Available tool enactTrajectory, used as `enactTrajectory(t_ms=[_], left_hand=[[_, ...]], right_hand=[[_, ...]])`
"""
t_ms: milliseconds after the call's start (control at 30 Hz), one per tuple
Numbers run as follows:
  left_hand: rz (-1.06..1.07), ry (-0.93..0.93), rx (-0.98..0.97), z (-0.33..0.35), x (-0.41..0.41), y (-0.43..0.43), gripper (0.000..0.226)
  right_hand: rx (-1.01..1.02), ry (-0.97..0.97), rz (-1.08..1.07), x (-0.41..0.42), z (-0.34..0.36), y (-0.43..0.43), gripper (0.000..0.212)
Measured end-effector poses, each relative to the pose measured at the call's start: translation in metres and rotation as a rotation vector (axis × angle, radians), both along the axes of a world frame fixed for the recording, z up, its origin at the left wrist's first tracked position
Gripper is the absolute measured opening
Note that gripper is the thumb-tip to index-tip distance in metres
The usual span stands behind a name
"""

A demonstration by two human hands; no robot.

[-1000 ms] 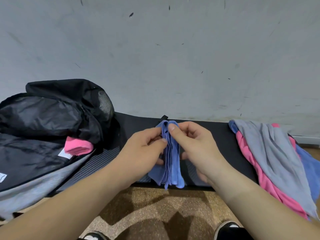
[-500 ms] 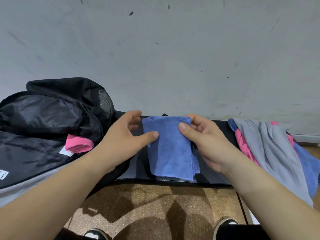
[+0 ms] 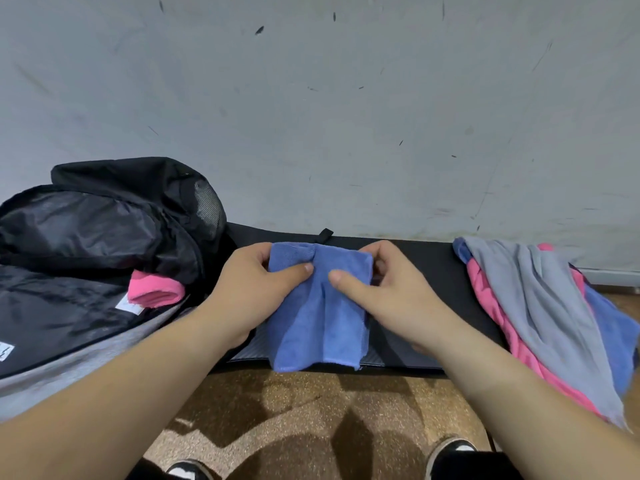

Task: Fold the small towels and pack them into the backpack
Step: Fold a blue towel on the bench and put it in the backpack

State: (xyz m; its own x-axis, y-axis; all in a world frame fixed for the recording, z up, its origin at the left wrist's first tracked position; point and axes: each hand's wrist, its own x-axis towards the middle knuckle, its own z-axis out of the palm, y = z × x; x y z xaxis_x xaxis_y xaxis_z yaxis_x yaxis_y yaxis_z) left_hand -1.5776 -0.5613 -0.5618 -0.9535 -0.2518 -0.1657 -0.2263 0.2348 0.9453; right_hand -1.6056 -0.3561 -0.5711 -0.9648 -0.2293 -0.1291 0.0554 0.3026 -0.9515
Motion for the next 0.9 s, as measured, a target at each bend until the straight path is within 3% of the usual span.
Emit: enactTrajectory(t_ms=[133,300,467,633,767,900], left_hand=[[-0.045,0.025,-0.288,-0.003,-0.003,0.007,0.02],[-0.207,-0.04,-0.168,-0.001,0.001,0.022,0.042],[-0.282,0.022,-0.304,-0.007,0.005,0.033,0.064],[-0.237,0.025,-0.227,0.002,0.0,0.032,0.048],[-0.188,0.078,-0.164,0.002,0.005,0.041,0.029],[-0.064,0.148,-0.108,0.003,0.011,0.038,0.031]], right_hand=[[0.193,0.158,-0.014,-0.002,0.001,-0.003,0.031],[0.205,0.195,-0.126,-0.011,-0.001,-0.003,0.028],[0.068,0.109,-0.18,-0.004,0.004,-0.008,0.025],[-0.138,0.029,-0.213,0.006,0.005,-0.014,0.007],[-0.189,-0.019,-0.234,0.006,0.009,-0.012,0.015],[-0.289,-0.081,-0.307,0.008,0.017,-0.015,0.019]])
